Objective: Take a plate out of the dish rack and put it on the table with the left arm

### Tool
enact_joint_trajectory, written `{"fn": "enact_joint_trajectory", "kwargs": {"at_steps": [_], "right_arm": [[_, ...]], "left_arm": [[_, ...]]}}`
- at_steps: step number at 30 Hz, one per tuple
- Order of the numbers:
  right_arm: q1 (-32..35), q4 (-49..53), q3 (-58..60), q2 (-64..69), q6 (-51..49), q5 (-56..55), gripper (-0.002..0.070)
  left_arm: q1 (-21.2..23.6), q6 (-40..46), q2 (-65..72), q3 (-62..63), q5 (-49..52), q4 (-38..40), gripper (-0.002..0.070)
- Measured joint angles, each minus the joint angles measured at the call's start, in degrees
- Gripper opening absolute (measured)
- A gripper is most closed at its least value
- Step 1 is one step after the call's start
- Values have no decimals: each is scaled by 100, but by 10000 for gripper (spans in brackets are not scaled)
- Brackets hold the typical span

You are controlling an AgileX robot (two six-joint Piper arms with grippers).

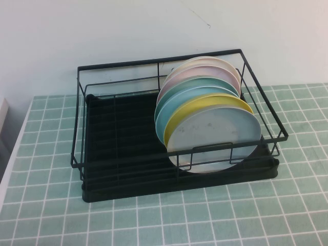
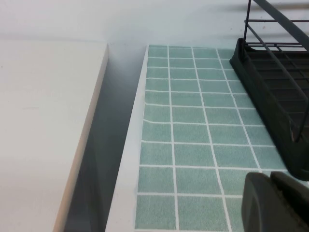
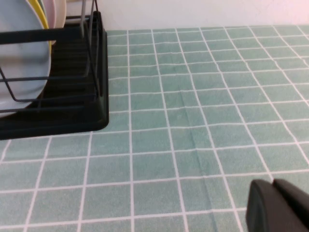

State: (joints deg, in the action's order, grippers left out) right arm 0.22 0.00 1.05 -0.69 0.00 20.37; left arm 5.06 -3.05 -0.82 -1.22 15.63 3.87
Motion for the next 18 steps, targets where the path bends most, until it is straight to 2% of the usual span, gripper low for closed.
{"fn": "enact_joint_trajectory", "kwargs": {"at_steps": [18], "right_arm": [[0, 0, 0, 0, 0, 0, -1]], "left_arm": [[0, 305, 0, 0, -110, -293, -3]]}}
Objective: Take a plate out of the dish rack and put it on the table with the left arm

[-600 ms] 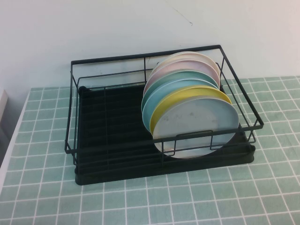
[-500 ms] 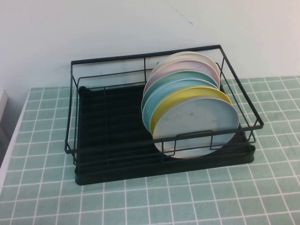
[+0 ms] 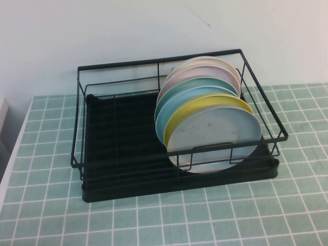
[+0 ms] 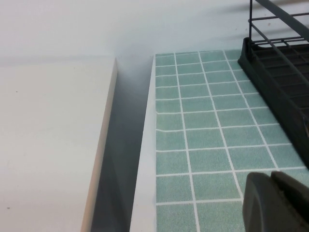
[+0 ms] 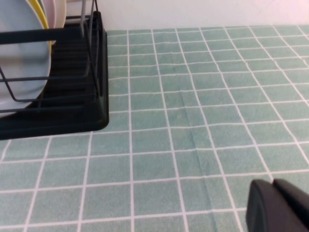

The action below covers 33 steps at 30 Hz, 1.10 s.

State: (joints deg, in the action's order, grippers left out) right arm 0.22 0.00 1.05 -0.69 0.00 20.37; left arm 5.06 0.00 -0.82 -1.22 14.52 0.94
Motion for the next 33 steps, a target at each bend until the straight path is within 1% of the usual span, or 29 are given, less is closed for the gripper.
{"fn": "enact_joint_trajectory", "kwargs": {"at_steps": [8, 24, 28, 31, 33], "right_arm": [[0, 0, 0, 0, 0, 0, -1], [0, 0, 0, 0, 0, 0, -1], [0, 0, 0, 0, 0, 0, -1], [0, 0, 0, 0, 0, 0, -1], [0, 0, 0, 0, 0, 0, -1]], "left_arm": [[0, 285, 0, 0, 32, 0, -3], [0, 369, 0, 0, 12, 75, -3], [0, 359, 0, 0, -472, 472, -3], [0, 359, 0, 0, -1272, 613, -5], [0, 350, 0, 0, -2077, 633, -4]]}}
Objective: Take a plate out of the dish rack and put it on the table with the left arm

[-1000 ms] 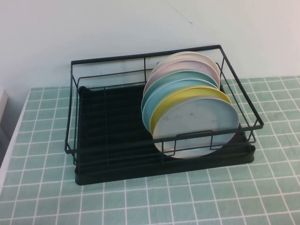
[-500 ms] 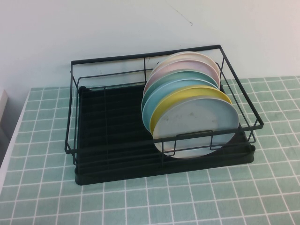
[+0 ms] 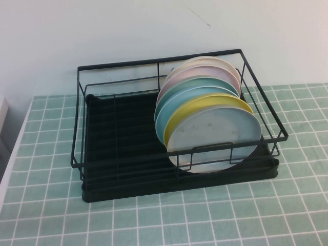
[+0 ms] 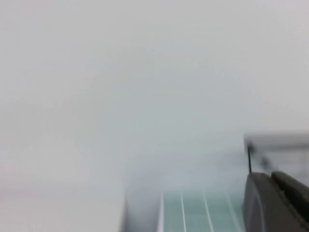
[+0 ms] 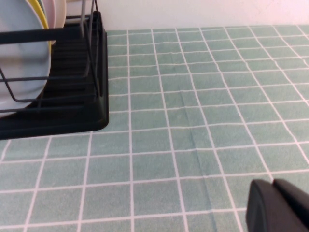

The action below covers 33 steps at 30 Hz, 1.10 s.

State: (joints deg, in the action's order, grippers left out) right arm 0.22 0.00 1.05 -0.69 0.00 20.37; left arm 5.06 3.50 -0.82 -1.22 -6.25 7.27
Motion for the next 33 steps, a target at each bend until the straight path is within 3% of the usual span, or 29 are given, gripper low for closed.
{"fn": "enact_joint_trajectory", "kwargs": {"at_steps": [8, 14, 17, 21, 26, 33], "right_arm": [[0, 0, 0, 0, 0, 0, -1], [0, 0, 0, 0, 0, 0, -1], [0, 0, 0, 0, 0, 0, -1], [0, 0, 0, 0, 0, 0, -1], [0, 0, 0, 0, 0, 0, -1], [0, 0, 0, 0, 0, 0, -1]], "left_arm": [[0, -32, 0, 0, -3369, 57, -4], [0, -72, 0, 0, -4612, 133, -4], [0, -858, 0, 32, -5023, 238, -4], [0, -1364, -4, 860, -4271, -299, -4], [0, -1708, 142, 2613, -1871, -1462, -4], [9, -1803, 1362, 4030, 625, -1635, -4]]}}
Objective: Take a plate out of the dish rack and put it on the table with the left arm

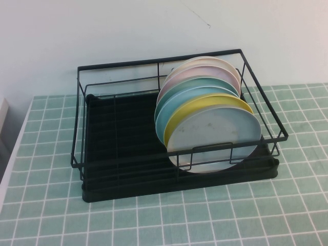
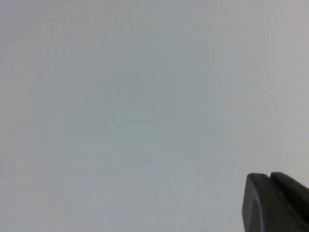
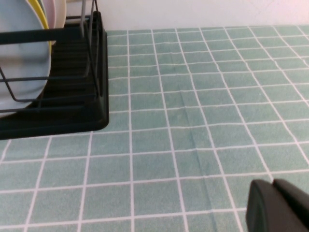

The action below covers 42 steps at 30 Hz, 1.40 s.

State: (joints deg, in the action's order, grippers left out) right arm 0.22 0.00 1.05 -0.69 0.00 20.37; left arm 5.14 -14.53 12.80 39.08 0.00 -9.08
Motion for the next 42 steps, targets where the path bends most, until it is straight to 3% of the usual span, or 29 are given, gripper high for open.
{"fn": "enact_joint_trajectory", "kwargs": {"at_steps": [6, 13, 18, 23, 29, 35, 38, 42], "right_arm": [[0, 0, 0, 0, 0, 0, -1], [0, 0, 0, 0, 0, 0, -1], [0, 0, 0, 0, 0, 0, -1], [0, 0, 0, 0, 0, 0, -1], [0, 0, 0, 0, 0, 0, -1], [0, 0, 0, 0, 0, 0, -1], [0, 0, 0, 0, 0, 0, -1], [0, 0, 0, 0, 0, 0, -1]], "left_arm": [[0, 0, 1026, 97, 1562, -12, -4], [0, -72, 1928, 65, 1825, 645, -4], [-243, 539, 2674, -41, 1912, 1263, -4], [-968, 2053, 3396, -41, 1935, 1985, -4], [-2462, 4094, 4284, -41, 1719, 3184, -4], [-3895, 4998, 5225, 53, 776, 3499, -4], [-4230, 5167, 5677, 469, 661, 3447, -4], [-4296, 5314, 6292, 1214, 920, 3374, -4]]}}
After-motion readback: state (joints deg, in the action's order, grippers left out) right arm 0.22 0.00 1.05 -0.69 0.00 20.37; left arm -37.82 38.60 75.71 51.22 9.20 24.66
